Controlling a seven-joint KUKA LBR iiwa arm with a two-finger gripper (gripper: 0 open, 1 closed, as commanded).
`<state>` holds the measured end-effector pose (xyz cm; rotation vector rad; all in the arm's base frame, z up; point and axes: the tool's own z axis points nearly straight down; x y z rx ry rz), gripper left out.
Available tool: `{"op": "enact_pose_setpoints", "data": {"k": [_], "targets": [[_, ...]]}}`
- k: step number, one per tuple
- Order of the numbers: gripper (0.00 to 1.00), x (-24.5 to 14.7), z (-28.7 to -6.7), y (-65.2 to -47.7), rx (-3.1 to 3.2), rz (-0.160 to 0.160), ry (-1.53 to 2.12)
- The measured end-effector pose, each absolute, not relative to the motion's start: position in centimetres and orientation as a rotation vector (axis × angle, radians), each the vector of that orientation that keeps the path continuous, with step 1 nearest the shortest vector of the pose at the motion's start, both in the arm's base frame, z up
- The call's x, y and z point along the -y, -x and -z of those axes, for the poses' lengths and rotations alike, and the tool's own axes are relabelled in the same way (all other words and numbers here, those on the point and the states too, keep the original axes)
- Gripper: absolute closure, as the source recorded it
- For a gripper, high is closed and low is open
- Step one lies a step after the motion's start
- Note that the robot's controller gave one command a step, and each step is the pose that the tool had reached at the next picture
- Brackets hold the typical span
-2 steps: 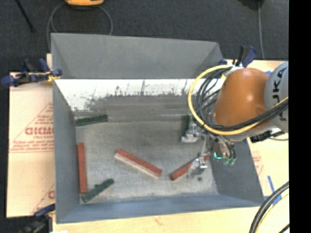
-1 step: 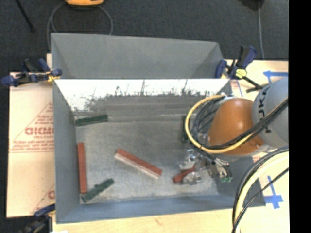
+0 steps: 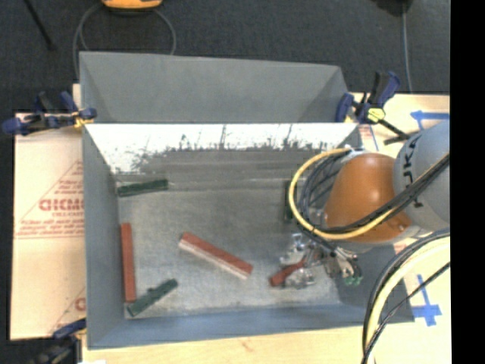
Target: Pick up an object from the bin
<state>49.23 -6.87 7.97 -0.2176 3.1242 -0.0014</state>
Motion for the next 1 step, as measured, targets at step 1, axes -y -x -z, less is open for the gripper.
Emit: {"op": "enact_pose_setpoints", "data": {"k": [1], "targets": [[1.0, 7.73, -21.45, -50.94, -3.119, 0.001, 0.339]]}}
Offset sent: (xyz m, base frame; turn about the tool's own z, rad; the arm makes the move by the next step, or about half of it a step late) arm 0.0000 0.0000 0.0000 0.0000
